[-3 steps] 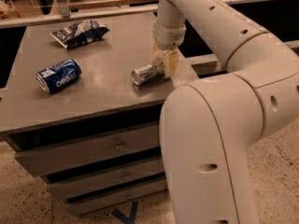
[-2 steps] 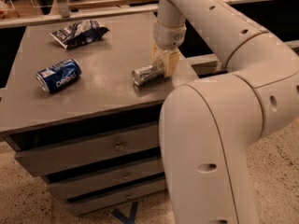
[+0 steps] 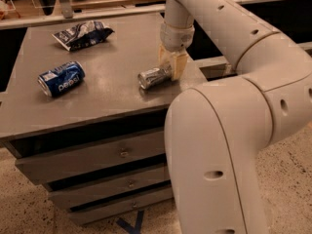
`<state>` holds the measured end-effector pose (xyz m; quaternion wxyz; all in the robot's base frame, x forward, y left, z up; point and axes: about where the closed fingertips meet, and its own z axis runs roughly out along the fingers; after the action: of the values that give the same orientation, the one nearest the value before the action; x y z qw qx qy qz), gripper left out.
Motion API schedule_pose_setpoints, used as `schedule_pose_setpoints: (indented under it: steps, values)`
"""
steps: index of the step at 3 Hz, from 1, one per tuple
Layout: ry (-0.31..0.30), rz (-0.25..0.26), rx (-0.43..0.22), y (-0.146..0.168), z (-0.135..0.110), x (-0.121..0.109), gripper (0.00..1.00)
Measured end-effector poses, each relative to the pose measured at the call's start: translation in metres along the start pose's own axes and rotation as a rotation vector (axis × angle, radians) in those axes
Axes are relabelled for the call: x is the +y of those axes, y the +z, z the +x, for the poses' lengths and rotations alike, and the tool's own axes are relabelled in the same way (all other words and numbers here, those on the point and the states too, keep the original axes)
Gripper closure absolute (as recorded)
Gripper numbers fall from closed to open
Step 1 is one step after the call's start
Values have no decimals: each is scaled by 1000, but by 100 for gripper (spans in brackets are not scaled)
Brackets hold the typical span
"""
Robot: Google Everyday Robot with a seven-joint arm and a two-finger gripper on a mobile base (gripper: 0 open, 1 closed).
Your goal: Place redbull can upright
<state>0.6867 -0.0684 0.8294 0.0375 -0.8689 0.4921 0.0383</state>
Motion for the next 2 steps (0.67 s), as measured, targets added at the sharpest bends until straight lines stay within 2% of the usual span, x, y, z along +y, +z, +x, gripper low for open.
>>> schedule_pose_setpoints:
  steps: [1, 2]
  values:
    - [0, 31, 4, 2, 1, -9, 90]
    - [0, 31, 4, 1, 1, -9, 100]
